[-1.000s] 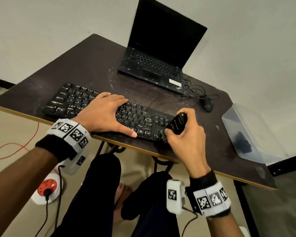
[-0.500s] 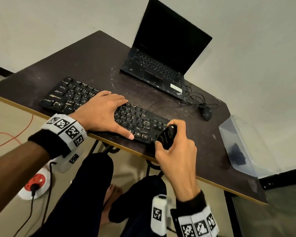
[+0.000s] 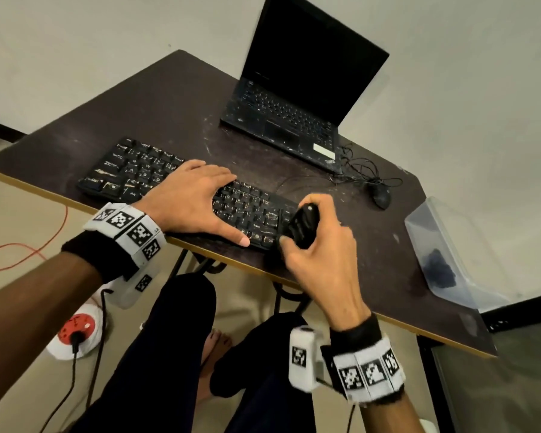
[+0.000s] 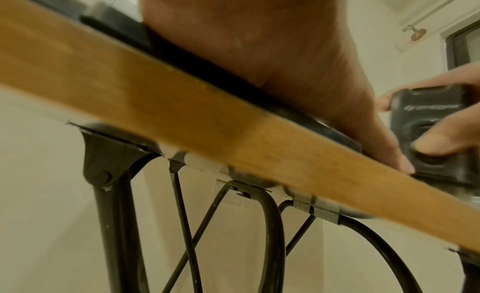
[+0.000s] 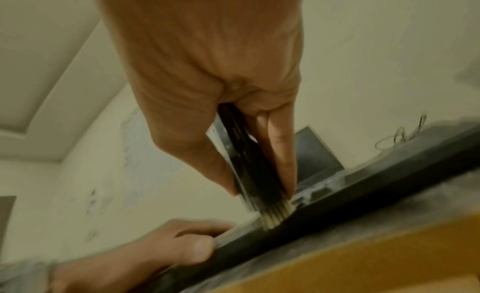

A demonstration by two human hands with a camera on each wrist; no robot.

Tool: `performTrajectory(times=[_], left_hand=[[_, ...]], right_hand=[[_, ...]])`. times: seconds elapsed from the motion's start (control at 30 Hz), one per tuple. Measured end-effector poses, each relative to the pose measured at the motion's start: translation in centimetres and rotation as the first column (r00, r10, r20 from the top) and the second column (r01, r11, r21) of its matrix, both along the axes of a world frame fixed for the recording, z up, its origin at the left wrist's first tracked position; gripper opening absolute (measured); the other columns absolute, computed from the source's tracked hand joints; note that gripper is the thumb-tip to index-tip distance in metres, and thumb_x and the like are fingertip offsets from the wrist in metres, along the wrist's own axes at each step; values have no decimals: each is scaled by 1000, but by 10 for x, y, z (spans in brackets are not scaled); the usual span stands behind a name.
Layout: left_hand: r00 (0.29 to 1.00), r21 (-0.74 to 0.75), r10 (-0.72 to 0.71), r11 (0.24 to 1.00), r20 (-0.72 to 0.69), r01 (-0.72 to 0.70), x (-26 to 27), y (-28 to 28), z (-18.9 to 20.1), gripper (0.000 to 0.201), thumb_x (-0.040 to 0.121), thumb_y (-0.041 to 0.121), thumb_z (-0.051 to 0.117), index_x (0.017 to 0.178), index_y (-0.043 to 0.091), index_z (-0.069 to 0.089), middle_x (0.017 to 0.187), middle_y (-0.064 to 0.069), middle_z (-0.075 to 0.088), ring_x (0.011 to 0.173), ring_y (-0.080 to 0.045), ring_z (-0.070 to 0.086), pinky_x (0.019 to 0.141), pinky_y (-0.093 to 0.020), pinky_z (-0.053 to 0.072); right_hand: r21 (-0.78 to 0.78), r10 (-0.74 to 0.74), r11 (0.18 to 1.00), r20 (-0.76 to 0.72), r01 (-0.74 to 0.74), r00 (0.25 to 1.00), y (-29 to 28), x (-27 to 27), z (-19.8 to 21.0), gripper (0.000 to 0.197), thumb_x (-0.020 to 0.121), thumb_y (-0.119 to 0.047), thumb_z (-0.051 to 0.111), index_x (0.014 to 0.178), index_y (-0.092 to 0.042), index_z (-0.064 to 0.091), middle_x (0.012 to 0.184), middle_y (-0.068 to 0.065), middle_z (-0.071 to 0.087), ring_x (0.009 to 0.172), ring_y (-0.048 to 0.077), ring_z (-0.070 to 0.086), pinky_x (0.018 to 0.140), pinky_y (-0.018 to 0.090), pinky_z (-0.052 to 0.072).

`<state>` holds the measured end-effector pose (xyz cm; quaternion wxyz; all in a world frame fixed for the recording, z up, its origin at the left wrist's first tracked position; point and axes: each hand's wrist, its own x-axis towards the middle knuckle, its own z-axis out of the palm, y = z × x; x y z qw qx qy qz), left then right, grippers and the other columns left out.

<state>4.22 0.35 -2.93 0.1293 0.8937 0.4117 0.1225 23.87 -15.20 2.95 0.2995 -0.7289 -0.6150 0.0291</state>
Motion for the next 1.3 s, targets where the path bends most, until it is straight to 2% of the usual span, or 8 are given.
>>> performTrajectory(times=[0.33,0.47,0.67,0.8,0.97,1.1,1.2,1.3], left_hand=[[1000,-5,-3,1000,10,3,-1,-2,1,151,41,114,41,158,19,41,164,3,39,152,-11,31,130,-36,10],[1000,-18,0,1000,0,0,0,-3,4,153,40,115,39,159,19,38,166,3,37,153,-12,29,130,-36,7],[1000,-21,5,1000,8,-5,-1,-1,2,154,39,116,38,160,21,37,166,5,35,154,-11,27,131,-36,7],[1000,-39,-7,999,-4,7,0,-4,4,151,41,114,42,161,22,35,167,4,33,155,-14,24,127,-31,1],[1000,-26,-1,1000,8,1,-1,-3,5,151,42,114,43,161,22,35,168,4,32,155,-13,24,129,-32,2],[1000,-21,-8,1000,-1,8,-1,-2,3,151,42,114,43,160,20,37,167,3,35,154,-14,26,128,-31,2],[1000,-7,1,1000,13,-1,-1,-2,1,151,40,114,42,159,21,39,165,4,37,153,-12,28,130,-33,5],[1000,-10,7,1000,15,-6,-1,-1,1,151,41,114,43,159,21,38,166,4,36,154,-13,27,129,-32,4]], right_hand=[[-28,32,999,-28,-33,999,-14,-9,-1,50,81,-15,78,115,-34,46,68,-8,65,61,15,65,66,35,53],[20,-111,994,-36,112,993,19,7,0,50,82,-16,76,120,-29,46,76,-4,67,71,26,67,71,42,56],[-14,13,1000,-19,-13,1000,-3,0,-1,51,81,-15,78,116,-34,46,70,-5,67,62,18,66,64,35,53],[9,-197,980,-74,198,978,20,38,1,51,81,-15,79,120,-31,49,80,-9,66,76,23,69,78,44,59],[11,-70,997,-74,71,995,4,29,-3,51,81,-14,81,114,-35,49,78,-9,69,71,16,70,72,38,59],[32,-165,985,-148,171,975,16,49,-5,52,82,-15,82,118,-34,50,86,-10,69,85,23,72,80,42,59],[0,-5,1000,-143,5,990,5,44,-4,51,81,-15,85,112,-36,50,78,-10,68,69,10,69,69,35,58],[20,-93,995,-135,97,987,9,55,-8,52,81,-17,86,115,-36,50,80,-11,69,67,9,67,72,38,60]])
